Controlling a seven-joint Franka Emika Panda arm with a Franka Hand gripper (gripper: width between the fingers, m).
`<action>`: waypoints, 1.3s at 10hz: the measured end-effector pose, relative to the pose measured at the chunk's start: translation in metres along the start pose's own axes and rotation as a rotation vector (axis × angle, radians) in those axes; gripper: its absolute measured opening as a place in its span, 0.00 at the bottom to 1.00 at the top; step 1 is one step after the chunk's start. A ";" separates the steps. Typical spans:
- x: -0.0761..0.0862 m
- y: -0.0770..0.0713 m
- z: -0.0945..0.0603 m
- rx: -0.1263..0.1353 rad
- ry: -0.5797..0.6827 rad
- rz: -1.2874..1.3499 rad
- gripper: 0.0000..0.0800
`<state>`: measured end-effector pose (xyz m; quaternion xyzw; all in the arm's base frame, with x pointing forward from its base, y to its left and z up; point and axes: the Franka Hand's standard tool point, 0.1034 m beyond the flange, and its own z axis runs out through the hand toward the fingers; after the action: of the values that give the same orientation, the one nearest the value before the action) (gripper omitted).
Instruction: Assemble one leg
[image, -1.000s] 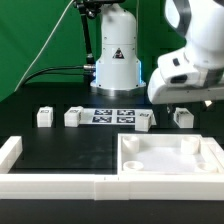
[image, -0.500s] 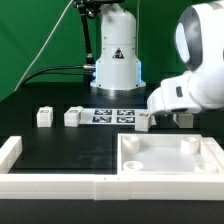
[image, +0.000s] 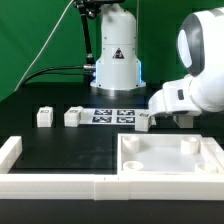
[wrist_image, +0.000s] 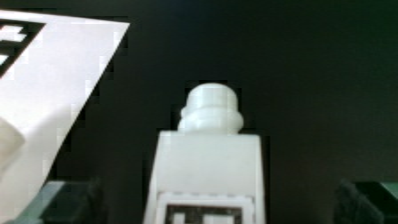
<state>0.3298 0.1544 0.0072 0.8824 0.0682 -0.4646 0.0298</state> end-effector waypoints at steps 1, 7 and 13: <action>0.000 -0.001 0.000 -0.001 0.000 0.000 0.77; 0.000 0.000 0.000 -0.001 0.000 -0.002 0.36; -0.036 0.001 -0.045 -0.016 0.021 0.001 0.36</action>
Offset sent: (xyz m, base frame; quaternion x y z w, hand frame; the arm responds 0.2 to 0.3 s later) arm 0.0000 0.0000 0.0000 0.0000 0.0000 0.0000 1.0000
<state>0.3467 0.1555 0.0620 0.8870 0.0720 -0.4547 0.0365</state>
